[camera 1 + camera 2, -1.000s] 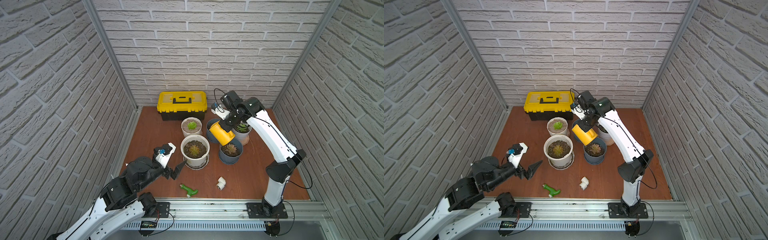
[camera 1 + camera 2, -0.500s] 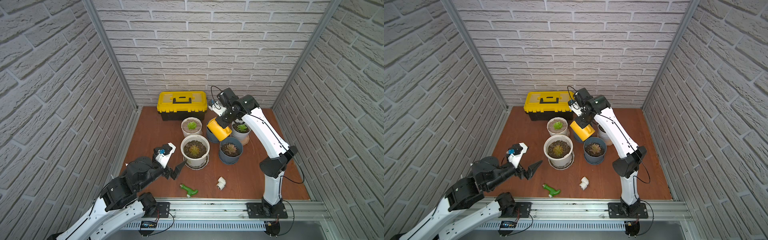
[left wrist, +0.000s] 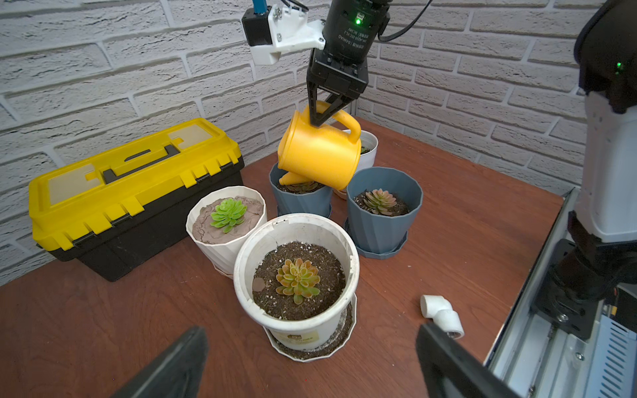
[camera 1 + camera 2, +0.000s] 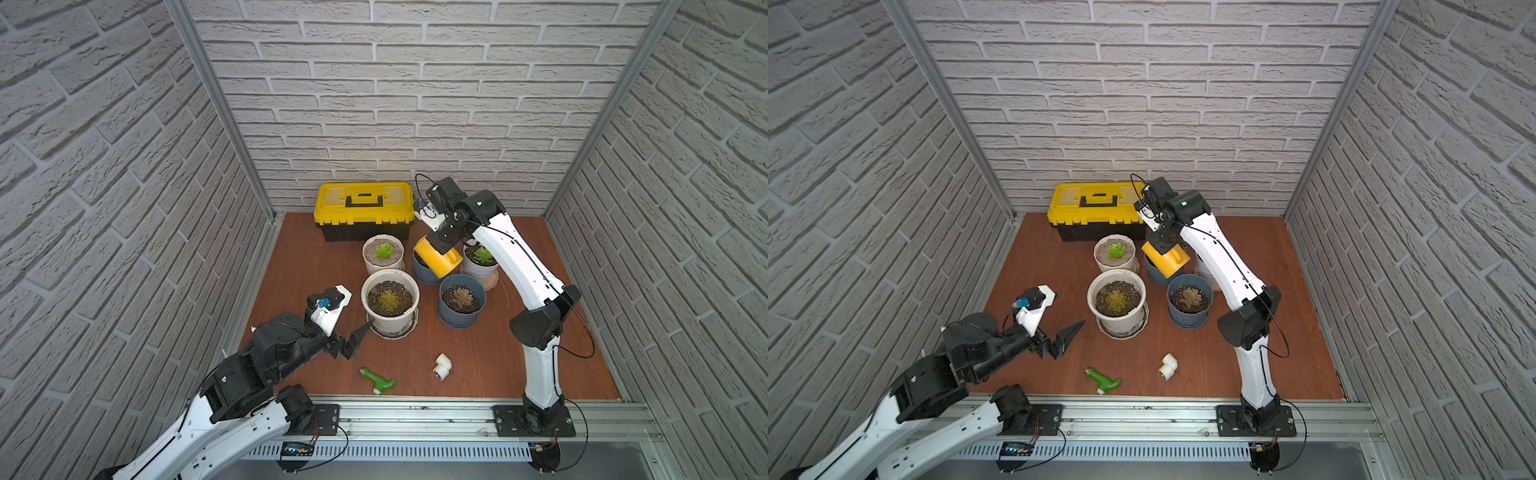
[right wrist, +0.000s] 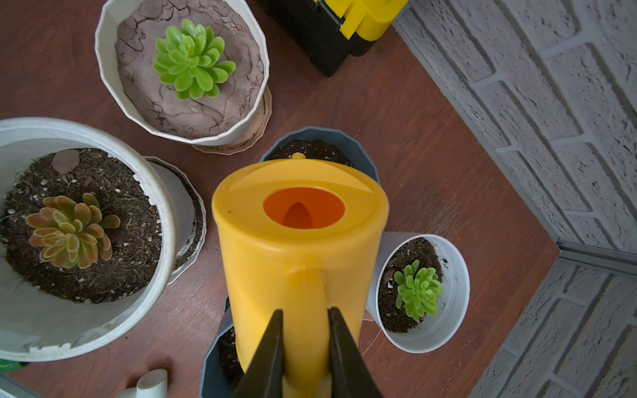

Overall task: Water the succulent around the soil edge
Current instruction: Water the soil of the potted plant with water.

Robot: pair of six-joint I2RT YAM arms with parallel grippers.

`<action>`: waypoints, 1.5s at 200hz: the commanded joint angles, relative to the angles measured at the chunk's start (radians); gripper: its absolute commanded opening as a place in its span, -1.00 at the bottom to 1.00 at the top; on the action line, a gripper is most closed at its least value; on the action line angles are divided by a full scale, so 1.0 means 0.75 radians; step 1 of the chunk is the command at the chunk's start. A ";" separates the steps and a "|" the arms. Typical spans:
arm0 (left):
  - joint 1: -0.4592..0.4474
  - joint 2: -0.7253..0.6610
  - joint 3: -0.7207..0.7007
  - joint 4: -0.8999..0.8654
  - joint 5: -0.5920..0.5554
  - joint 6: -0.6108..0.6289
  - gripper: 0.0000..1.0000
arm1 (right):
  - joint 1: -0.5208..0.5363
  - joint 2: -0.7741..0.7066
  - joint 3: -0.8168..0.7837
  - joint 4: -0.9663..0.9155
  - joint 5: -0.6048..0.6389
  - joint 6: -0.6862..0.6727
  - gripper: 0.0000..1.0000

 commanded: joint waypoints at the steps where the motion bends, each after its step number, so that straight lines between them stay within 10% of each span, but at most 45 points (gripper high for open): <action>1: 0.008 -0.002 -0.011 0.023 -0.015 0.001 0.97 | 0.008 -0.051 0.036 0.097 0.056 0.020 -0.95; 300: 0.007 0.013 -0.013 0.023 -0.020 -0.001 0.96 | -0.044 -0.316 -0.281 0.095 0.215 0.058 -0.95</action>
